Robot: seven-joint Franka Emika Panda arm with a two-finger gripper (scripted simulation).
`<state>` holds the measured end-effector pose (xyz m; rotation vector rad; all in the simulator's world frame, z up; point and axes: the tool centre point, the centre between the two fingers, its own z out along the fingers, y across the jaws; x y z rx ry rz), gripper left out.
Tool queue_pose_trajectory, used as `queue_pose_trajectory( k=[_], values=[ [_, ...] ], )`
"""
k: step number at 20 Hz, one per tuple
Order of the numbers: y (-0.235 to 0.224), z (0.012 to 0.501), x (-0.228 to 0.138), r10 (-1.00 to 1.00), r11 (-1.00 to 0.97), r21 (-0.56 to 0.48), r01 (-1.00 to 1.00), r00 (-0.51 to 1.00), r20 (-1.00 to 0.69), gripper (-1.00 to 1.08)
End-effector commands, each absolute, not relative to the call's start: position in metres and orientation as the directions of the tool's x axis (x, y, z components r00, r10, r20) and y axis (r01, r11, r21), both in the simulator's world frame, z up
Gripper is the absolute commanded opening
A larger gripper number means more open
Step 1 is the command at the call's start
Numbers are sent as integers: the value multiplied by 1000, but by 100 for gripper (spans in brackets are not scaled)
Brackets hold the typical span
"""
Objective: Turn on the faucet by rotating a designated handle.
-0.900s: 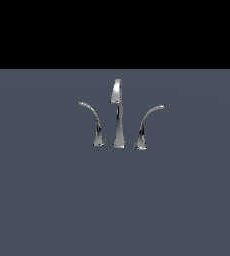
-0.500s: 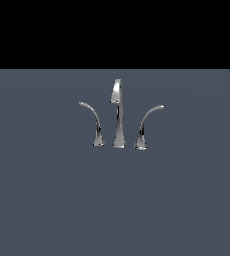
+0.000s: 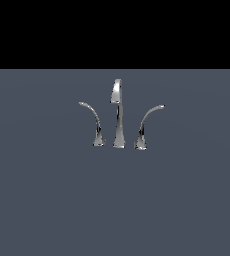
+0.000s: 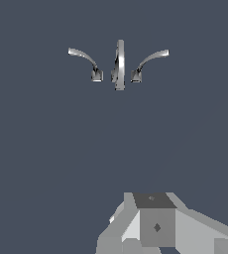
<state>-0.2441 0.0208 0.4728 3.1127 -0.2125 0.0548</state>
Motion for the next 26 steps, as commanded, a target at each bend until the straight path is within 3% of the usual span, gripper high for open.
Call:
queue_pose_trajectory(
  k=[1,26],
  values=[
    [29,464,-239,-178,-984,17,-179,983,36,-100],
    [115,362,-148,-646,-763,0,-646,763,22,-100]
  ],
)
